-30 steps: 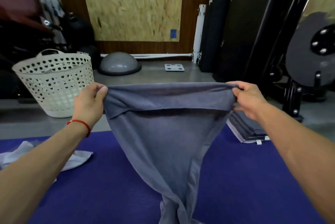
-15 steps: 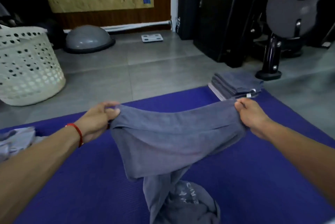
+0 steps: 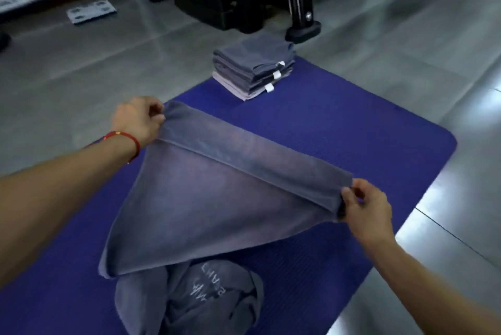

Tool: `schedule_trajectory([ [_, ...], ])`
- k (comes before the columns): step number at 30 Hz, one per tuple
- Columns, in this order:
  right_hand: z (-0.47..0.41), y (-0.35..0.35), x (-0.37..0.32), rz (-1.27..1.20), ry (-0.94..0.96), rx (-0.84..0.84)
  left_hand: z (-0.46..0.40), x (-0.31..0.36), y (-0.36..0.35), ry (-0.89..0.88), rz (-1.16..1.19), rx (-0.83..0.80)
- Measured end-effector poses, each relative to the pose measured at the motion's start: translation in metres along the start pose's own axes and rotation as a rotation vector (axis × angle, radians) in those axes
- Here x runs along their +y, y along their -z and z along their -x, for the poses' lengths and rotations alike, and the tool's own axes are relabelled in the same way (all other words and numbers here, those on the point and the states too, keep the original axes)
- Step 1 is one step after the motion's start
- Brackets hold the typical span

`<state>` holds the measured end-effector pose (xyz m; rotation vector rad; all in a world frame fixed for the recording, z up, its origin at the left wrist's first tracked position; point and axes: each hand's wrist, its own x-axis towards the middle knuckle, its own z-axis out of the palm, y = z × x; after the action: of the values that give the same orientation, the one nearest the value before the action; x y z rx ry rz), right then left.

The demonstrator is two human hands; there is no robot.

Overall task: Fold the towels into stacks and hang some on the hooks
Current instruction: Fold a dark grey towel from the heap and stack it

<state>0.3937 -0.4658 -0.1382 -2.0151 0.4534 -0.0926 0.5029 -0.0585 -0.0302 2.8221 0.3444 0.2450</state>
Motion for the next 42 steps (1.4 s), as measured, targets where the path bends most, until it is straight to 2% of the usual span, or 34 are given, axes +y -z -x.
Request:
schedule_trajectory([
  [4,-0.053,0.027,0.013,-0.193,-0.126,0.269,-0.069,0.099,-0.043,-0.041,0.029,0.049],
  [7,-0.107,0.055,0.015,-0.269,-0.177,0.491,-0.115,0.182,-0.068,-0.01,0.221,0.077],
  [9,-0.142,0.075,0.012,-0.365,-0.185,0.568,-0.135,0.234,-0.084,-0.009,0.365,0.034],
  [11,-0.172,0.089,0.01,-0.55,-0.205,0.55,-0.144,0.276,-0.097,-0.076,0.429,-0.04],
  [13,-0.188,0.093,0.015,-0.518,-0.22,0.477,-0.139,0.298,-0.114,-0.172,0.425,-0.199],
  [15,-0.174,0.086,0.013,-0.13,-0.219,0.382,-0.12,0.29,-0.137,-0.266,0.309,-0.38],
  [16,-0.157,0.077,0.014,0.02,-0.126,0.319,-0.104,0.277,-0.147,-0.333,0.217,-0.447],
  [18,-0.116,0.048,0.021,0.166,0.122,0.114,-0.053,0.228,-0.164,-0.516,0.093,-0.508],
  [21,-0.069,0.002,0.05,0.5,0.384,-0.204,0.054,0.124,-0.163,-0.615,-0.084,-0.47],
  [24,-0.043,-0.026,0.052,0.724,0.68,-0.406,0.163,0.026,-0.128,-0.478,-0.188,-0.43],
  [27,-0.022,-0.051,0.035,0.738,0.927,-0.517,0.247,-0.036,-0.108,-0.262,-0.134,-0.409],
  [30,0.004,-0.082,0.01,0.738,1.035,-0.607,0.294,-0.058,-0.095,0.122,0.077,-0.386],
  [33,0.036,-0.111,-0.02,0.69,1.102,-0.745,0.298,-0.052,-0.087,0.387,0.413,-0.315],
  [35,0.055,-0.125,-0.039,0.692,1.144,-0.868,0.291,-0.044,-0.073,0.456,0.497,-0.253],
  [36,0.063,-0.131,-0.048,0.715,1.175,-0.93,0.288,-0.041,-0.063,0.465,0.528,-0.273],
  [39,0.084,-0.15,-0.074,0.74,1.274,-1.019,0.281,-0.05,-0.018,0.416,0.495,-0.508],
  [42,0.085,-0.16,-0.111,0.854,1.276,-1.017,0.274,-0.076,0.028,0.324,0.186,-0.755],
])
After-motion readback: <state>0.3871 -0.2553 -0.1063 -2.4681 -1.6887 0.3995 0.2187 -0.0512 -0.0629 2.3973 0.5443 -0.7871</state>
